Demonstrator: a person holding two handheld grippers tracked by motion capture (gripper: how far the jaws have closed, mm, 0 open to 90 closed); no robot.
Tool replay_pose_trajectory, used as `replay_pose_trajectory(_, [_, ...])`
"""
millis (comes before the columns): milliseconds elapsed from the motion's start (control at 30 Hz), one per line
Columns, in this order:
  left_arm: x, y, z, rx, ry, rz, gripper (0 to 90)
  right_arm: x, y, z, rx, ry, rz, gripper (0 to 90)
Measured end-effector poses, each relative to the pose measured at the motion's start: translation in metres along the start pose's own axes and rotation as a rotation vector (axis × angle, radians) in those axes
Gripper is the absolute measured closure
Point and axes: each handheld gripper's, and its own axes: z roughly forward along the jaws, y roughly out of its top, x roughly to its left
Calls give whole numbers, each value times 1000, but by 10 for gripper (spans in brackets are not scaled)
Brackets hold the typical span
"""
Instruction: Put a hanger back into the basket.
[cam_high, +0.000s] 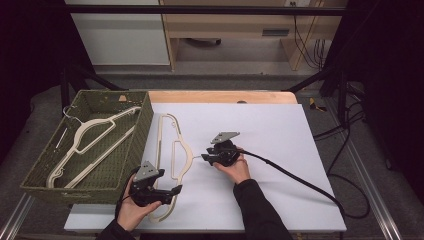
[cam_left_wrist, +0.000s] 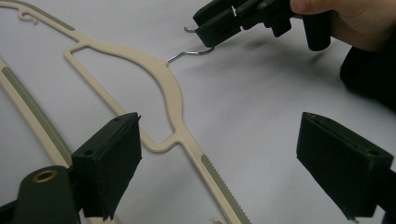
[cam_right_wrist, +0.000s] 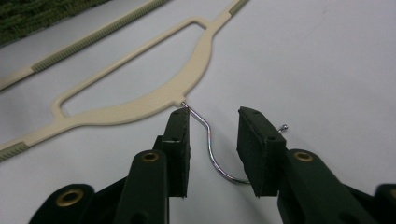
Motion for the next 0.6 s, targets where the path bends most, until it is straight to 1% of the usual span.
replay_pose_trajectory(100, [0,0,0,4,1,-4,148,-2,-2,4,29,-16,5,703])
replay_pose_trajectory(233, [1,-1,1,6,2,0,150,-1,-5,8,47,8,4,763])
replay_pose_trajectory(267, [1,-1,2,5,1,0,151,-2,-6,9,48,16,-4,776])
replay_pose_trajectory(300, [0,-1,2,5,1,1,151,-1,-6,9,53,13,-6,787])
replay_pose_trajectory(400, [0,-1,3,10,0,0,153,-1,-7,10,49,5,-40,832])
replay_pose_trajectory(433, [0,-1,4,11,-1,-4,153,-1,-6,10,54,18,-38,867])
replay_pose_trajectory(467, [0,-1,4,11,1,-4,153,-1,-6,10,56,30,-43,870])
replay_pose_trajectory(567, [0,-1,5,15,0,1,154,2,-4,10,75,20,-86,880])
replay_pose_trajectory(600, [0,-1,6,15,0,1,155,1,-4,10,76,26,-95,883])
